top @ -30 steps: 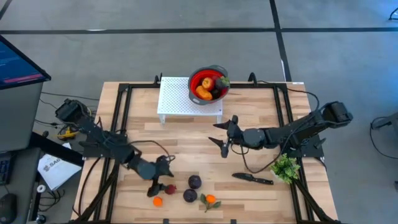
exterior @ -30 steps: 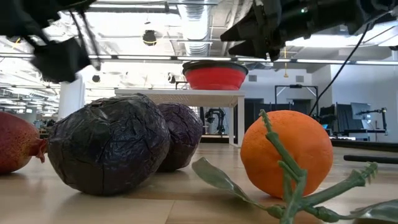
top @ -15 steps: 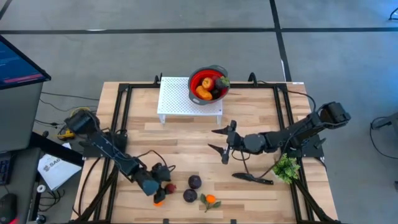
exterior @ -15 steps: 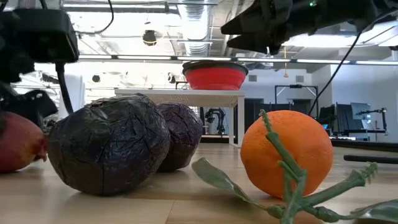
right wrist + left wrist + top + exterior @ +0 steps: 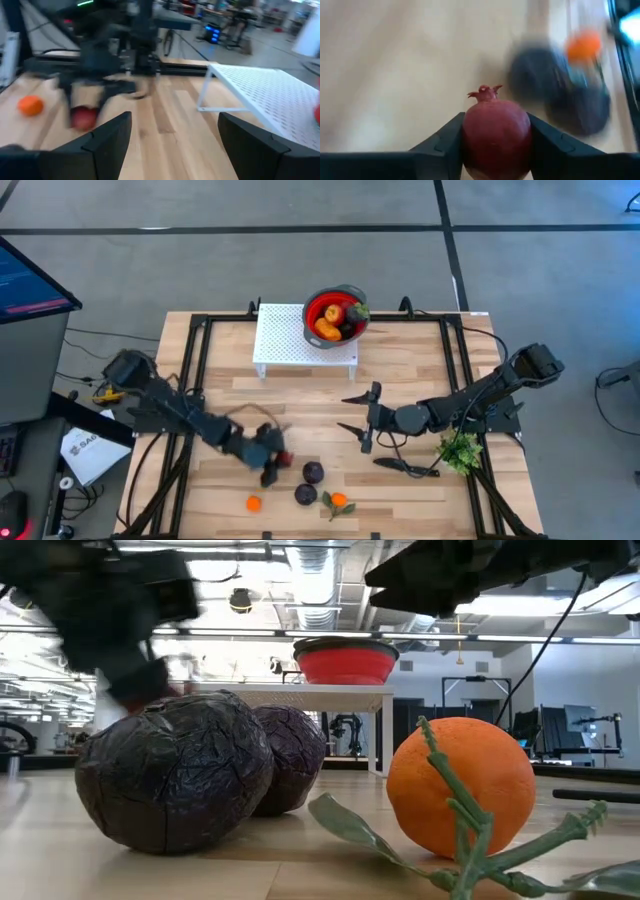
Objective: Pick & Place Fruit
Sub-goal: Put the pomegranate into the red strainer on the shelf
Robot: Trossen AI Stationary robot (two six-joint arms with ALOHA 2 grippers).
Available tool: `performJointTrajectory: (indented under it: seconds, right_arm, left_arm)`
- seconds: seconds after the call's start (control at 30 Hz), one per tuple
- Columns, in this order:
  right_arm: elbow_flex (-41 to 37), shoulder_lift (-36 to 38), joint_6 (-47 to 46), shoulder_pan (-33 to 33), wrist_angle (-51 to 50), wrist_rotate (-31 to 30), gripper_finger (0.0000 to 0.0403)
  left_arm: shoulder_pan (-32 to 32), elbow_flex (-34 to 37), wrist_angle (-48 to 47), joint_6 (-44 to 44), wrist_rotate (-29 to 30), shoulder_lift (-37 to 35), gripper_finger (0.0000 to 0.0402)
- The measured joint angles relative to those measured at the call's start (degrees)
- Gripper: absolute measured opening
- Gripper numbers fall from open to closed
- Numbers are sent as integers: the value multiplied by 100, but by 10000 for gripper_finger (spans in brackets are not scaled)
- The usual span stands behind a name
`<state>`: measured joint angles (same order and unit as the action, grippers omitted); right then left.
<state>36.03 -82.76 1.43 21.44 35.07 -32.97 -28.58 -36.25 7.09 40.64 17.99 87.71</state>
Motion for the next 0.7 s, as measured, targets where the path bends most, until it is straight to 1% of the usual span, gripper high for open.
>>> performJointTrajectory:
  seconds: [0.1,0.13,0.17,0.2,0.27,0.33,0.37,0.4,0.43,0.53,0.63,0.7]
  right_arm:
    - [92,0,80,-117,25,614,290]
    - [163,0,154,-174,-5,906,290]
    - [248,0,275,-229,-57,1194,290]
    - [359,0,438,-287,-153,1463,290]
    - [653,0,785,-385,-477,1786,290]
    - [1029,0,1214,-479,-959,1854,290]
    - [1231,0,1476,-522,-1252,1921,290]
    - [1451,0,1746,-576,-1576,2021,290]
    - [1678,0,1988,-623,-1930,2164,290]
    - [2360,-57,2472,-802,-2952,2597,290]
    - [2901,-311,2675,-1000,-3634,2888,290]
    - [3262,-560,2897,-1098,-3845,3315,290]
  left_arm:
    - [720,0,404,-953,81,-437,156]
    - [958,0,729,-1271,18,-550,164]
    - [1192,0,1087,-1560,-184,-647,174]
    - [1423,0,1429,-1795,-534,-733,185]
    - [1858,0,2249,-2066,-1614,-801,201]
    - [2227,-2,2870,-2078,-2823,-800,207]
    - [2375,-2,3099,-2041,-3334,-798,207]
    - [2485,-2,3275,-1975,-3741,-800,207]
    - [2576,-2,3350,-1919,-4027,-801,205]
    - [2730,2,3327,-1884,-4495,-794,197]
    - [2747,2,3349,-1932,-4587,-794,193]
    - [2745,2,3368,-2027,-4592,-794,192]
